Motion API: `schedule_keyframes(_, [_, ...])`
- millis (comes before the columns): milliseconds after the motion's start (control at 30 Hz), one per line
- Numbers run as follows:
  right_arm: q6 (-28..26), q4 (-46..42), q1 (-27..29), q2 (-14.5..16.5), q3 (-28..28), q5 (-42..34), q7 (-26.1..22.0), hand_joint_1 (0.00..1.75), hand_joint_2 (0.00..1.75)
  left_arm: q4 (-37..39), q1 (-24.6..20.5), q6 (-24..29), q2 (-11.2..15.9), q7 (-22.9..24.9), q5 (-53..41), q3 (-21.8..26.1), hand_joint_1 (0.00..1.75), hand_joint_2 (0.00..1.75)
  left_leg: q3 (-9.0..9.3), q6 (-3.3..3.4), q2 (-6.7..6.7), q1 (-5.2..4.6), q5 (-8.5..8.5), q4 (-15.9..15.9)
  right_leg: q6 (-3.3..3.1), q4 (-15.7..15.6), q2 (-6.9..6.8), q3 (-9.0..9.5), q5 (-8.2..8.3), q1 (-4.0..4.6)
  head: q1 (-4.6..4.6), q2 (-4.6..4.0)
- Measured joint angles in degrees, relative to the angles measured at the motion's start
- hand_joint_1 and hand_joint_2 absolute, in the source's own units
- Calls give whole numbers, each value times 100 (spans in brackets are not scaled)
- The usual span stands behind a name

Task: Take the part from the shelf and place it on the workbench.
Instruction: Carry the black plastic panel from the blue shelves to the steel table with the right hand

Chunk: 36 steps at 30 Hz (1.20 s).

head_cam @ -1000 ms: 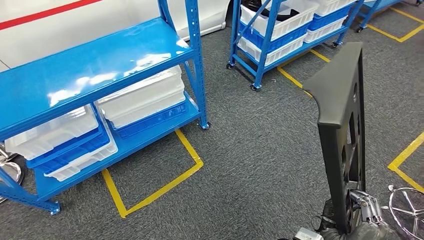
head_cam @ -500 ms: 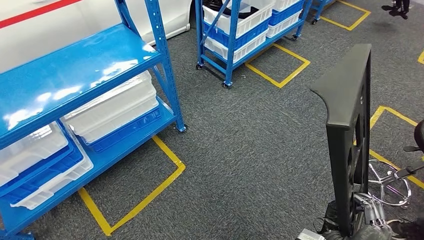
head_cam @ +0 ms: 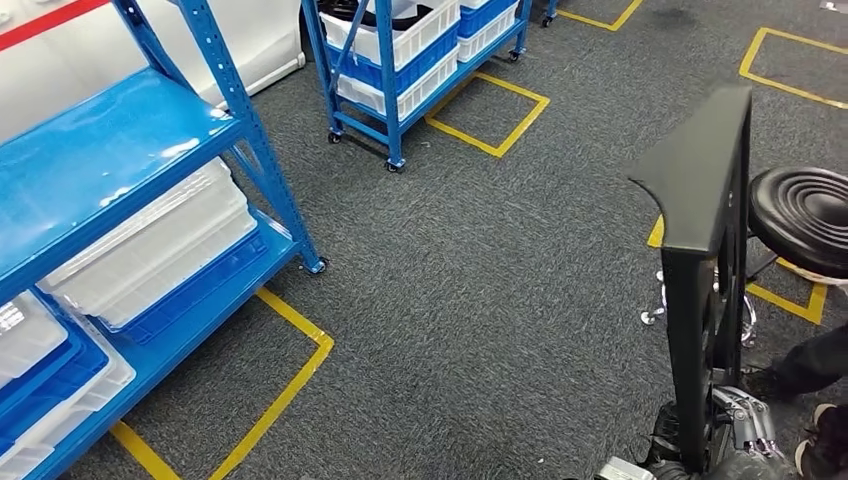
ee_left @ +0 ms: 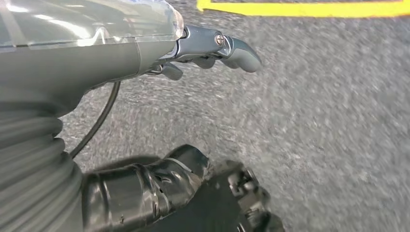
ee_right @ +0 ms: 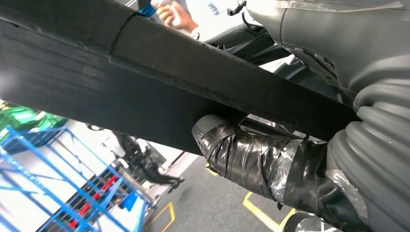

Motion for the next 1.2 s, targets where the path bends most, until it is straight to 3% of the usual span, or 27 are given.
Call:
schedule_keyframes(67, [-1, -16, 6, 21, -13, -35, -27, 175, 175, 0, 5, 2, -2, 3, -15, 0, 0, 175, -254, -38, -327, 34, -344, 578, -53, -18, 118, 3, 17, -16, 0, 0])
schedule_keyframes(133, [-1, -25, 8, 39, -25, -53, -34, 175, 175, 0, 26, 2, -3, 6, -19, 0, 0, 175, -632, -46, -461, 42, -641, 1352, -76, -15, 259, -3, 21, -7, -1, 0])
schedule_keyframes(167, [-1, -26, 13, 42, -31, -61, -35, 175, 175, 0, 36, 2, -3, 7, -19, 0, 0, 175, -746, -39, -475, 42, -643, 1549, -77, -11, 341, 0, 22, -1, -1, 0])
schedule_keyframes(200, [-1, -26, 18, 42, -37, -68, -35, 175, 175, 0, 42, 2, -2, 7, -19, 0, 0, 175, -761, -24, -487, 42, -527, 1521, -77, -6, 424, 6, 22, 3, -1, 0])
schedule_keyframes(233, [-1, -26, 23, 43, -40, -75, -35, 175, 175, 0, 45, 2, -2, 8, -19, 0, 0, 175, -673, -2, -521, 42, -315, 1270, -77, -1, 508, 15, 21, 3, -1, 0])
schedule_keyframes(300, [-1, -27, 24, 53, -44, -84, -35, 175, 175, 0, 47, 2, -1, 7, -19, 0, 0, 175, -375, 49, -766, 46, 109, 488, -65, 14, 659, 19, 21, 2, 0, 0])
schedule_keyframes(367, [-1, -28, 26, 66, -48, -86, -36, 175, 175, 0, 38, 3, -1, 4, -19, 0, 0, 175, -193, 74, -982, 45, 244, 26, -14, 23, 789, -20, 40, -12, 1, 0])
schedule_keyframes(433, [-1, -30, 42, 73, -63, -87, -37, 175, 175, 0, 23, 4, -1, 5, -19, 0, 0, 175, -160, 100, -933, 39, 242, -57, 72, -2, 917, -64, 86, -31, 1, 0])
schedule_keyframes(467, [-1, -33, 55, 74, -79, -87, -38, 175, 175, 0, 18, 4, -2, 7, -19, 0, 0, 175, -150, 131, -861, 44, 269, -89, 104, 4, 909, -78, 86, -32, 1, 0])
schedule_keyframes(533, [-1, -43, 64, 75, -111, -89, -39, 175, 175, 0, 18, 4, -8, 5, -19, 0, 0, 175, -134, 205, -703, 63, 326, -170, 147, 255, 653, -197, -97, -3, 17, 0])
schedule_keyframes(600, [-1, -48, 57, 75, -125, -92, -39, 175, 175, 0, 32, 4, -13, 4, -19, 1, 0, 175, -137, 249, -537, 48, 338, -193, 175, 894, 332, -479, -471, 3, 31, 0])
schedule_keyframes(667, [-1, -45, 61, 75, -130, -97, -39, 175, 175, 0, 47, 4, -13, 6, -19, 2, 0, 175, -144, 262, -364, 32, 328, -188, 213, 1433, 238, -710, -667, -20, 30, 0])
schedule_keyframes(700, [-1, -43, 65, 75, -134, -99, -39, 175, 175, 0, 48, 4, -13, 6, -19, 2, 0, 175, -143, 261, -283, 30, 321, -184, 230, 1440, 210, -695, -613, -34, 30, 0])
schedule_keyframes(767, [-1, -41, 67, 75, -142, -102, -39, 175, 175, 0, 38, 4, -14, 5, -19, 2, 0, 175, -128, 240, -146, 30, 293, -166, 247, 860, 93, -355, -271, -55, 31, 0])
schedule_keyframes(833, [-1, -42, 63, 75, -145, -101, -39, 175, 175, 0, 31, 4, -15, 5, -19, 2, 0, 175, -113, 189, -43, 9, 251, -129, 216, 164, -139, 24, -54, -24, 31, 0])
schedule_keyframes(900, [-1, -43, 60, 75, -151, -102, -39, 175, 175, 0, 25, 4, -16, 5, -19, 2, 0, 175, -102, 138, 49, -17, 224, -108, 157, -59, -218, 115, -51, 26, 27, 0])
schedule_keyframes(967, [-1, -45, 68, 77, -157, -102, -39, 175, 175, 0, 14, 4, -15, 5, -19, 2, 0, 175, -87, 90, 130, -16, 196, -100, 97, -80, -94, 96, -26, 20, 26, 0])
schedule_keyframes(1033, [-1, -51, 71, 79, -163, -104, -39, 175, 175, 0, 7, 4, -15, 2, -19, 2, 0, 175, -155, 30, -37, 9, 27, 106, 38, -119, 21, 99, 9, -13, 26, 0])
schedule_keyframes(1100, [-1, -56, 63, 84, -168, -108, -41, 175, 175, 0, 11, 5, -15, -2, -19, 2, 0, 175, -425, -12, -329, 40, -323, 719, -4, -133, 131, 91, 32, -29, 24, 0])
schedule_keyframes(1133, [-1, -56, 60, 85, -169, -109, -41, 175, 175, 0, 18, 6, -16, -3, -20, 2, 0, 175, -605, -24, -410, 49, -490, 1102, -16, -131, 194, 82, 37, -29, 22, 0])
schedule_keyframes(1200, [-1, -56, 61, 87, -169, -106, -41, 175, 175, 0, 36, 7, -14, -3, -21, 2, 0, 175, -795, -40, -463, 65, -544, 1495, -21, -121, 337, 80, 40, -31, 22, 0])
